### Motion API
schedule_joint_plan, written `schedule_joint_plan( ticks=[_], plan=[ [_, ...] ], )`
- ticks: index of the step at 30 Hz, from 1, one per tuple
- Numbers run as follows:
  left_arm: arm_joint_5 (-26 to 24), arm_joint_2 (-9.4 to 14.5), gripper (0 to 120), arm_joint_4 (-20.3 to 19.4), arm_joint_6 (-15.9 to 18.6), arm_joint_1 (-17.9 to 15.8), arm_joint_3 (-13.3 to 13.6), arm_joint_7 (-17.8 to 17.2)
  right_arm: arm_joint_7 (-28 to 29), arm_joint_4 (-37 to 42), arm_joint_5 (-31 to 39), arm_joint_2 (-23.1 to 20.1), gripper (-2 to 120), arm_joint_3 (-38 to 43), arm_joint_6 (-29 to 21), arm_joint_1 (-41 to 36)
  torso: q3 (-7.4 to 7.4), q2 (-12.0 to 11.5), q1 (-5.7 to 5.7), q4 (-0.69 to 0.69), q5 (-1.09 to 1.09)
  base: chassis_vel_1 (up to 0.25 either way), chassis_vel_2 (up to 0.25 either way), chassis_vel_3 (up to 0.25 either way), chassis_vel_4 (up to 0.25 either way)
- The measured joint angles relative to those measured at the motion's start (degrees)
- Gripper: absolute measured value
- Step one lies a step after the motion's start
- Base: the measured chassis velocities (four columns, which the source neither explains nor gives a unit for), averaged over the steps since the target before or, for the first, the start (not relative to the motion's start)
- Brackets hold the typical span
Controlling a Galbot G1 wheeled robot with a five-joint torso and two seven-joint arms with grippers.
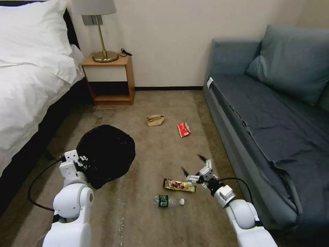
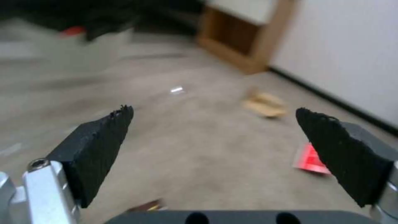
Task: Pick up the trash bin, then pick up the garbage on the floor and place it into the trash bin.
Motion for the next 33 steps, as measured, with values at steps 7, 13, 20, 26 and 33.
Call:
schedule_joint_plan(
  ticks=[7, 13, 20, 26, 33],
  plan=[
    [1.54, -0.47, 1, 0.74, -0.04, 0.3, 0.05, 0.03, -8.72, -8.81, -0.4, -3.57, 100, -8.5, 0.09, 7.57, 0.0, 0.0, 0.0, 0.02, 0.01, 0.0, 0.0, 0.0, 0.0],
    [2.43, -0.93, 1, 2.33, -0.54, 0.21, 0.14, 0.37, -17.92, -11.87, -1.53, -4.65, 100, -10.16, -0.68, 10.1, 0.0, 0.01, 0.0, 0.0, -0.01, 0.0, 0.0, 0.0, 0.0],
    [3.22, -1.49, 1, 3.41, -0.82, -0.17, 0.46, 0.38, -22.07, -20.35, -2.03, -3.71, 100, -14.83, -0.33, 15.07, 0.0, 0.01, 0.0, 0.01, -0.02, 0.0, 0.0, 0.0, 0.0],
    [3.86, -2.06, 1, 3.43, -0.97, -0.01, 0.66, 0.45, -24.11, -26.65, -5.34, -0.62, 100, -17.09, 0.43, 18.23, 0.0, 0.0, 0.0, 0.01, -0.01, 0.0, 0.0, 0.0, 0.0],
    [4.0, -2.07, 1, 2.71, -1.05, 0.64, 0.45, 0.5, -25.13, -33.74, -9.65, 2.32, 100, -17.22, 2.57, 21.95, 0.0, 0.02, 0.0, 0.01, -0.01, 0.0, 0.0, 0.0, 0.0]
  ],
)
